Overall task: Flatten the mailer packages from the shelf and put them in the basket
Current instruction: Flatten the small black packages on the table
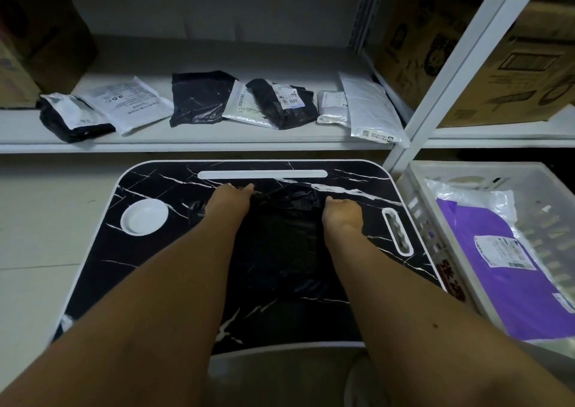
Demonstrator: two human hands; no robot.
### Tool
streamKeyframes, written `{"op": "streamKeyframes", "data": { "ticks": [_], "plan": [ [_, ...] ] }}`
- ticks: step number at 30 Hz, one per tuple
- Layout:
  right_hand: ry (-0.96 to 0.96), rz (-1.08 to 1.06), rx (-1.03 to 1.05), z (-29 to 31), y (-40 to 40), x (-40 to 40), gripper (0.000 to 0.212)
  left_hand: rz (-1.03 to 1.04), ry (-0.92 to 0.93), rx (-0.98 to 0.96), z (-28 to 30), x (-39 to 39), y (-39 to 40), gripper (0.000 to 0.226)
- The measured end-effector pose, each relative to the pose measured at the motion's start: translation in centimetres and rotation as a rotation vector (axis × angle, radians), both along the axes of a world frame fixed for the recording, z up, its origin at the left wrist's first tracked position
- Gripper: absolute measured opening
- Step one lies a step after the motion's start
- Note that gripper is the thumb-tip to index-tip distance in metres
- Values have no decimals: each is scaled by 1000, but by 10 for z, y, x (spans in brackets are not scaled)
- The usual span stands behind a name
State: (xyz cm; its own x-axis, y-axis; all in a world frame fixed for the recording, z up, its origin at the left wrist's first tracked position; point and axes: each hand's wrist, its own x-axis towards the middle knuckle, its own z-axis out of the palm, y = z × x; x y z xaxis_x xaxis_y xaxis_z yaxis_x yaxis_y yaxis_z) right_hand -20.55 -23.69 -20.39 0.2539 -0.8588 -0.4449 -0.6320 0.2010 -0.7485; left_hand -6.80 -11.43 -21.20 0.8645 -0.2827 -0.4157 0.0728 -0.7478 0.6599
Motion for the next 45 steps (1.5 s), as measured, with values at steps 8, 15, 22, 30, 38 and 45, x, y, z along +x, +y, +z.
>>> {"op": "streamKeyframes", "data": {
  "ticks": [8, 15, 22, 30, 38, 45],
  "plan": [
    [25, -154, -313, 4, 10, -4, 18, 316, -139, -140, -3, -16, 12, 30],
    [203, 167, -809, 10, 46, -11, 41, 95, -784, 314, 13, -48, 24, 31],
    [407, 792, -643, -16, 76, -29, 54, -573, -557, 385, -8, -92, 40, 50],
    [550, 808, -487, -11, 67, -28, 60, -418, -258, 460, -10, -86, 59, 58],
    [442, 593, -760, -8, 85, -38, 57, -295, -473, 478, -3, -99, 72, 59],
    [396, 879, -848, -25, 107, -69, 71, -573, -607, 432, -16, -127, 82, 56]
  ]
}}
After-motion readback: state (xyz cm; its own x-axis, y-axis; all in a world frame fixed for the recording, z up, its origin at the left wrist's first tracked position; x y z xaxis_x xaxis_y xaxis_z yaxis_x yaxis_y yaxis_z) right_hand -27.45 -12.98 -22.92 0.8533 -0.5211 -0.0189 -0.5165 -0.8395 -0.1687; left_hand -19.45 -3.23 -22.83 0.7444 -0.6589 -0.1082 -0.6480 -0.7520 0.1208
